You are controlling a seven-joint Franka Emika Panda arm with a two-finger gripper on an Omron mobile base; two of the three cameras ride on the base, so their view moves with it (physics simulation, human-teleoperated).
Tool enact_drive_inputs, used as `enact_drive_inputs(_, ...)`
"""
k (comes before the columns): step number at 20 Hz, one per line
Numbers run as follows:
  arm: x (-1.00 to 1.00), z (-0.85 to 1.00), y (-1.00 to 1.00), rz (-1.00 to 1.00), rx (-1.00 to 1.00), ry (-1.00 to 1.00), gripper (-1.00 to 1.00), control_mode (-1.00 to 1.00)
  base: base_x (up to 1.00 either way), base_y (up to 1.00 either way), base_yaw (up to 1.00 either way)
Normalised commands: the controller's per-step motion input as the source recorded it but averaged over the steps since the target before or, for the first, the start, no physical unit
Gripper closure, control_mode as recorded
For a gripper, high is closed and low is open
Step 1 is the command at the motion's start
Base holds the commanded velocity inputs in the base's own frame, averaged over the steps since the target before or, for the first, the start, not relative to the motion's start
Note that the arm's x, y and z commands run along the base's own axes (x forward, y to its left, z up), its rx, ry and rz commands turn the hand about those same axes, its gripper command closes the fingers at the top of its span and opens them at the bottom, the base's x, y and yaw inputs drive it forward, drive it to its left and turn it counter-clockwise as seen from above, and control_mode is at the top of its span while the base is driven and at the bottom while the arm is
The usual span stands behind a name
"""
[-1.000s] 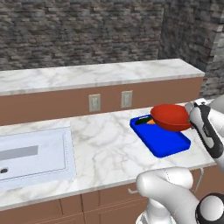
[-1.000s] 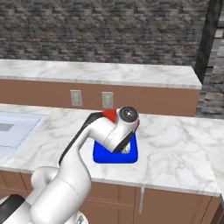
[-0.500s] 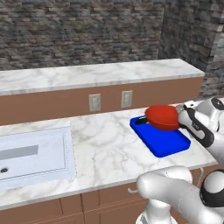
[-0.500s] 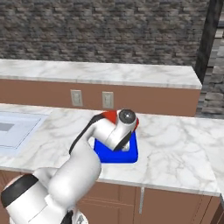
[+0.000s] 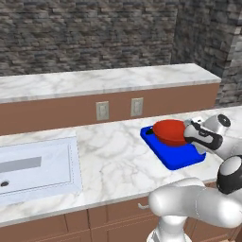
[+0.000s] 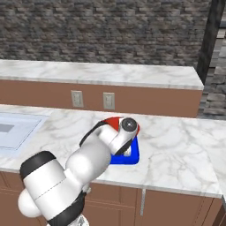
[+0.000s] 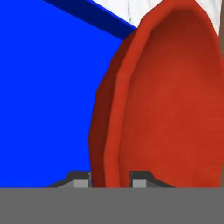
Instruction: Place the two vegetables and bowl onto the tray for setting up a vegetable dip station.
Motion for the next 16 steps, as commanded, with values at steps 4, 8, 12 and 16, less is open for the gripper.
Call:
enact_drive_inputs(4, 0.01, -0.32, 0.0, 0.02, 0.0, 0.0, 1.0, -1.0, 0.0, 0.0, 0.0)
enact_drive_inputs(8, 0.0, -0.21, 0.0, 0.02, 0.0, 0.0, 1.0, -1.0, 0.0, 0.0, 0.0)
enact_drive_inputs(12, 0.0, -0.18, 0.0, 0.01, 0.0, 0.02, 1.0, -1.0, 0.0, 0.0, 0.0)
enact_drive_inputs(16, 0.0, -0.04, 0.0, 0.01, 0.0, 0.01, -1.0, -1.0, 0.0, 0.0, 0.0)
